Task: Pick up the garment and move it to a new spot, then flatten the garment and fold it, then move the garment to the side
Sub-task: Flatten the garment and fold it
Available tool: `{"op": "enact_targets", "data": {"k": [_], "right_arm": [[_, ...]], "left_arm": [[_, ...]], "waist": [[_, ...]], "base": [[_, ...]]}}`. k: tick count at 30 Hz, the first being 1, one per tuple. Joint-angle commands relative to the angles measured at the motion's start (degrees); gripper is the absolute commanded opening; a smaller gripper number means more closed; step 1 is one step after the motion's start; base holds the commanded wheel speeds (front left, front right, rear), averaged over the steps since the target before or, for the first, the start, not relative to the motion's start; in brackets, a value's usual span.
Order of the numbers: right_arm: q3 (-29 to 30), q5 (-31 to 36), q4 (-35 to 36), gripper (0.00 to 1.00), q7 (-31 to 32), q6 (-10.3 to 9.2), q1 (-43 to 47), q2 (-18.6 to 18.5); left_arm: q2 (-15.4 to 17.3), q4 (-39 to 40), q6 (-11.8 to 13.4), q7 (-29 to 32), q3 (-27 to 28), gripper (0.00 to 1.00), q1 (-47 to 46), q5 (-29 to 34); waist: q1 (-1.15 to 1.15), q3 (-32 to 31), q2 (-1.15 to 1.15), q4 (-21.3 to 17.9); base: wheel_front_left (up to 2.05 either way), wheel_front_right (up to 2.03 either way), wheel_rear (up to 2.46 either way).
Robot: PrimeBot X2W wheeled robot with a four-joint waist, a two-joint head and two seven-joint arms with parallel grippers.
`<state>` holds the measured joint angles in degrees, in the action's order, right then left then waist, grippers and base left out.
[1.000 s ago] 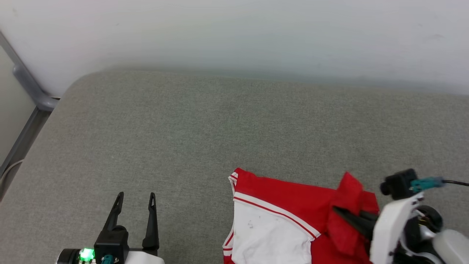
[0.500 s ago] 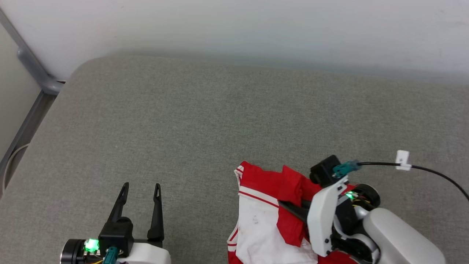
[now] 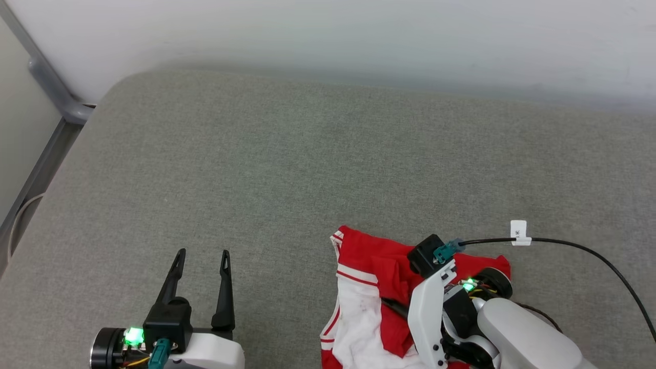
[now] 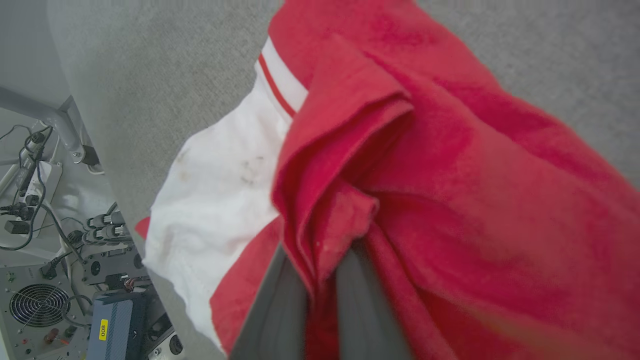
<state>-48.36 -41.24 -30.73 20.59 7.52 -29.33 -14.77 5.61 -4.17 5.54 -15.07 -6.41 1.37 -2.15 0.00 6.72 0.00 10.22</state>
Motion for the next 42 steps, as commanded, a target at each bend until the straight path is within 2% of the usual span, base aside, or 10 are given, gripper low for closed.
{"op": "enact_targets", "data": {"k": [1,5,11,13,15,18,24,31,35,42], "right_arm": [[-0.22,0.1,0.0,1.0,-1.71,-0.07,-1.09,-0.45],[0.35,0.24,1.92,1.0,-5.48,-0.06,-1.7,-1.48],[4.3,1.98,7.56,1.0,-12.59,-0.06,0.18,-5.16],[7.9,4.52,9.97,1.0,-16.49,-0.06,1.49,-6.96],[9.26,5.81,10.62,1.0,-17.73,-0.06,1.98,-7.46],[14.79,9.98,12.41,1.0,-21.83,-0.06,4.23,-7.98],[26.93,18.19,15.47,1.0,-28.82,-0.06,10.9,-5.85],[40.84,25.54,20.55,1.0,-34.32,-0.06,19.51,0.06],[45.36,29.14,23.46,1.0,-35.26,-0.06,24.14,3.21],[49.56,32.44,27.08,1.0,-35.73,-0.06,31.02,7.78]], "left_arm": [[-0.07,-0.23,-0.15,-0.12,0.29,1.0,0.33,0.31],[0.05,-0.41,-0.33,-0.12,0.48,1.0,0.54,0.41],[0.34,-0.92,-0.61,-0.12,0.83,1.0,1.28,0.42],[0.48,-1.17,-0.86,-0.12,0.9,1.0,1.66,0.43],[0.54,-1.22,-0.92,-0.12,0.98,1.0,1.74,0.43],[0.62,-1.31,-1.08,-0.12,1.14,1.0,1.99,0.37],[0.65,-1.12,-1.39,-0.12,1.37,1.0,3.16,0.22],[0.7,-0.18,-1.41,-0.12,1.56,1.0,3.96,0.08],[0.7,0.46,-1.43,-0.12,1.66,1.0,4.3,0.02],[0.87,0.8,-1.77,-0.12,1.57,1.0,5.14,-0.07]], "waist": [[0.0,-0.48,0.0,-0.39],[0.0,-1.34,0.0,-1.03],[0.0,-3.39,0.0,-2.96],[0.0,-4.29,0.0,-4.04],[0.0,-4.59,0.0,-4.41],[0.0,-5.43,0.0,-5.56],[0.0,-6.87,0.0,-7.46],[0.0,-7.58,0.0,-8.52],[0.0,-7.94,0.0,-8.68],[0.0,-8.62,0.0,-8.5]], "base": [[0.0,0.0,0.0],[0.0,0.0,0.0],[0.0,0.0,0.0],[0.0,0.0,0.0],[0.0,0.0,0.0],[0.0,0.0,0.0],[0.0,0.0,0.0],[0.0,0.0,0.0],[0.0,0.0,0.0],[0.0,0.0,0.0]]}}
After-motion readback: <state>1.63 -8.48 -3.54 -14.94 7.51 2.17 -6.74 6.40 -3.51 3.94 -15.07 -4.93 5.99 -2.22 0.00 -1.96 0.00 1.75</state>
